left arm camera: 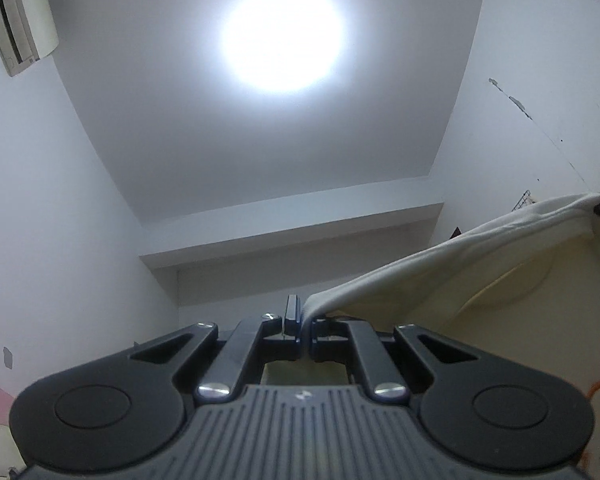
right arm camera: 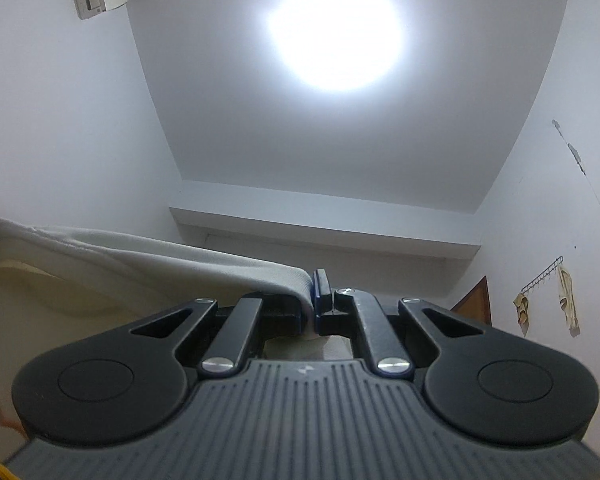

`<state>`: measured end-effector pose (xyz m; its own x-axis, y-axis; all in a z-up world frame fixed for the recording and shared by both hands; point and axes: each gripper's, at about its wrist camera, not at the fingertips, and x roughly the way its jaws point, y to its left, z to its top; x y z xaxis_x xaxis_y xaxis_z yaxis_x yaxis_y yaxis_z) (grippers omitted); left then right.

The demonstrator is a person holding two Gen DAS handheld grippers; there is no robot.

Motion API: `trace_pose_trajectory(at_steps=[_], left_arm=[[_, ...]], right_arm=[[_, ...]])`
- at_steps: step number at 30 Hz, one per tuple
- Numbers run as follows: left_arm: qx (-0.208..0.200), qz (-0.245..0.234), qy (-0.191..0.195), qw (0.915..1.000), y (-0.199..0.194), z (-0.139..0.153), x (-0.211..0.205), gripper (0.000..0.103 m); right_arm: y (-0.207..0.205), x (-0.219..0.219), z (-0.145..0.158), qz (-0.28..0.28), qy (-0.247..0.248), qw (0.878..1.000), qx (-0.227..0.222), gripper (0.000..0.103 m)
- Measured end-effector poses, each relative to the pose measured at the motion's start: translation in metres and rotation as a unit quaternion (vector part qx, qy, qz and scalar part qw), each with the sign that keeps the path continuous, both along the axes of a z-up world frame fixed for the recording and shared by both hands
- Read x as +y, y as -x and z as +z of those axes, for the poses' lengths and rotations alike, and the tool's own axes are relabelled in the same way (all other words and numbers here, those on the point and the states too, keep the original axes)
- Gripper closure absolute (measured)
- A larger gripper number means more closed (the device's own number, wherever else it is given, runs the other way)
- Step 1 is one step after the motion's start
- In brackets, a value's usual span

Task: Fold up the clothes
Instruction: 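Lift the sweatshirt high with both grippers to shake it out, then lower the sweatshirt flat onto the bed and open both grippers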

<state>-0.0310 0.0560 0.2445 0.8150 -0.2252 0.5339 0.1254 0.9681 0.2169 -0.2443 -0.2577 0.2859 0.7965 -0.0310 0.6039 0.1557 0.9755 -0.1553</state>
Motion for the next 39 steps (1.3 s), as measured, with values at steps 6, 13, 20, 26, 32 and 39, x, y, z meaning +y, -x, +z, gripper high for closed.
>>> trace_pose_trajectory(at_steps=[6,13,20,26,32,39], left_arm=[[0.020,-0.003,-0.008,0.9998,-0.042,-0.010,-0.001,0.098],[0.075,0.014,-0.018,0.9969,-0.138,-0.001,-0.008,0.097],[0.162,0.075,-0.031,0.9835,-0.273,-0.027,-0.027,0.095],[0.396,0.127,-0.060,0.9075,-0.410,-0.157,-0.044,0.025],[0.566,0.106,-0.077,0.8137,-0.412,-0.274,-0.026,0.033],[0.524,0.085,-0.032,0.8468,-0.300,-0.223,0.026,0.012]], right_arm=[[-0.036,-0.007,-0.015,0.003,-0.012,1.000,0.022,0.099],[-0.155,-0.011,-0.030,-0.004,-0.016,0.996,0.082,0.099],[-0.350,-0.006,-0.075,-0.007,-0.016,0.982,0.186,0.099],[-0.526,0.015,-0.199,0.017,-0.054,0.925,0.376,0.093],[-0.583,0.028,-0.365,0.010,-0.113,0.780,0.615,0.075],[-0.482,-0.025,-0.321,0.038,-0.157,0.824,0.542,0.052]])
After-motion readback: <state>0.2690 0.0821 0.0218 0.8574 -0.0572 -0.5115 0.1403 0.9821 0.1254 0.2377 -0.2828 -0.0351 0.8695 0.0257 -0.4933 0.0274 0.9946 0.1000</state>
